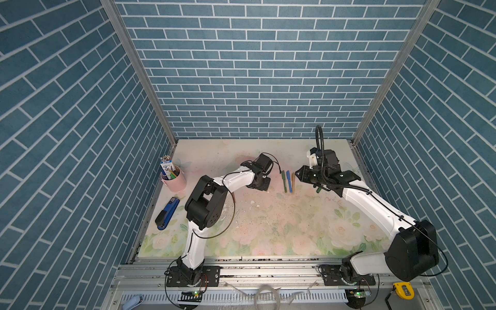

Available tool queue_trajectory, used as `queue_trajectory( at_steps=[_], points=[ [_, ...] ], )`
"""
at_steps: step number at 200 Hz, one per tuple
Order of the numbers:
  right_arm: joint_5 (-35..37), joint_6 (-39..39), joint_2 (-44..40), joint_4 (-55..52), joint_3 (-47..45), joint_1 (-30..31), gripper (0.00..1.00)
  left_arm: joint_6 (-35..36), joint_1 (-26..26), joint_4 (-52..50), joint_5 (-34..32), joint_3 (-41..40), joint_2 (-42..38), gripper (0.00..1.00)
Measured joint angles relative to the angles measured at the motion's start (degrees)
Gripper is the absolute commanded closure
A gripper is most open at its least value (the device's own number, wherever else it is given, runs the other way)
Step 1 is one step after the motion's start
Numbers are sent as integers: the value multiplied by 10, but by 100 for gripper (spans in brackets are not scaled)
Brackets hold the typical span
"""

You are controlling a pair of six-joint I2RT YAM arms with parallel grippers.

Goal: Insert pens into pen caps
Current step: Pick up a pen from the center of the table.

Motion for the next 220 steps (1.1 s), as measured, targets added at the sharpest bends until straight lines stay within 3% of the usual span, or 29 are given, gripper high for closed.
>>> queue_trajectory(
  at_steps=[43, 83, 129, 220],
  points=[
    [-66, 36, 9, 83, -56, 0, 51, -4, -1, 116, 59, -93, -91, 100],
    [-130, 75, 37, 177, -68, 0, 44, -24, -3, 201, 132, -164, -164, 100],
    [-160, 90, 46, 231, -66, 5, 46, -45, -5, 275, 195, -204, -237, 100],
    [-165, 99, 51, 240, -30, 30, 65, -59, -5, 312, 241, -225, -245, 100]
  ],
)
